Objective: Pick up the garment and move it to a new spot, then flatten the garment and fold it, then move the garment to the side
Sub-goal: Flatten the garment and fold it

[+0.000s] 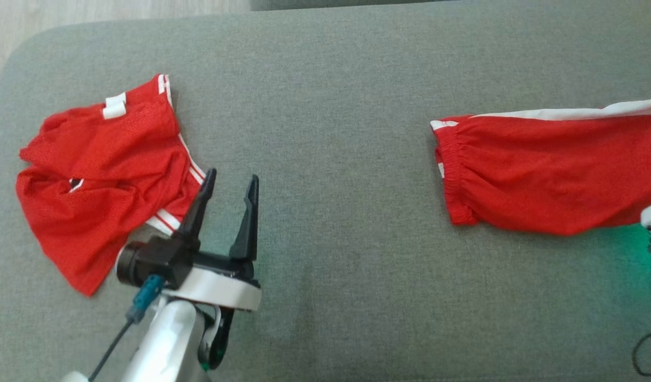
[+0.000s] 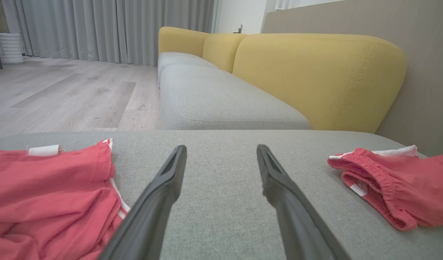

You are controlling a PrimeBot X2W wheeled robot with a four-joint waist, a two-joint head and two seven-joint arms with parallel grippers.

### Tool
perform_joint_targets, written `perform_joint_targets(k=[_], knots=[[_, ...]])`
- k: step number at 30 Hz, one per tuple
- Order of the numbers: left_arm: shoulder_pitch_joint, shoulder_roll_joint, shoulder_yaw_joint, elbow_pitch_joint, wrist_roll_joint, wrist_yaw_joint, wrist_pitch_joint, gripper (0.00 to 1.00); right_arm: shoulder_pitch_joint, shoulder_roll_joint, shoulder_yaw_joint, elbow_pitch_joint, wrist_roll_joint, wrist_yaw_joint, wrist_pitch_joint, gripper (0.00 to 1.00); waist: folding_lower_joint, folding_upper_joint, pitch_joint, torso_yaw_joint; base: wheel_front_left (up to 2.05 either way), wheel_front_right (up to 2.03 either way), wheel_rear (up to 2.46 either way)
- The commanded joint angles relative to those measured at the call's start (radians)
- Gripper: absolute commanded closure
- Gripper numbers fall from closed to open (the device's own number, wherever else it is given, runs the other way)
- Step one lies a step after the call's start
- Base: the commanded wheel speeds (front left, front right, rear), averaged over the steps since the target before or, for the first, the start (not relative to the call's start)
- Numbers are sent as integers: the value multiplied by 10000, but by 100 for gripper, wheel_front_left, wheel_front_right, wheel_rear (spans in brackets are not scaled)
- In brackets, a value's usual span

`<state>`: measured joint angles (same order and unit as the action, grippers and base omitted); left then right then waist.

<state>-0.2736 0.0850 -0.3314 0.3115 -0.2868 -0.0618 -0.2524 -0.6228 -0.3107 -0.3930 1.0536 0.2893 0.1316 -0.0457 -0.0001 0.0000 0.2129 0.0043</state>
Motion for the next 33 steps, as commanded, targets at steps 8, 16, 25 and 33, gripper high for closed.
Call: perform_joint_targets(k=[8,16,25,33], knots=[[237,-20,274,-111,75,-39,-93,0,-12,682,751,-1440,429,-9,-425,100,1,0,-610,206,0,0,0],[634,-54,207,58,52,-52,-93,0,698,1468,2650,-3536,2009,-9,-256,100,1,0,-1315,403,0,0,0],[914,-60,79,132,-29,-36,-93,0,1697,2022,4842,-4998,3126,-9,-135,100,1,0,-1749,794,0,0,0],[996,3,18,117,-103,2,-60,0,1930,1609,6944,-4270,1946,-9,-219,100,1,0,-1745,963,0,0,0]])
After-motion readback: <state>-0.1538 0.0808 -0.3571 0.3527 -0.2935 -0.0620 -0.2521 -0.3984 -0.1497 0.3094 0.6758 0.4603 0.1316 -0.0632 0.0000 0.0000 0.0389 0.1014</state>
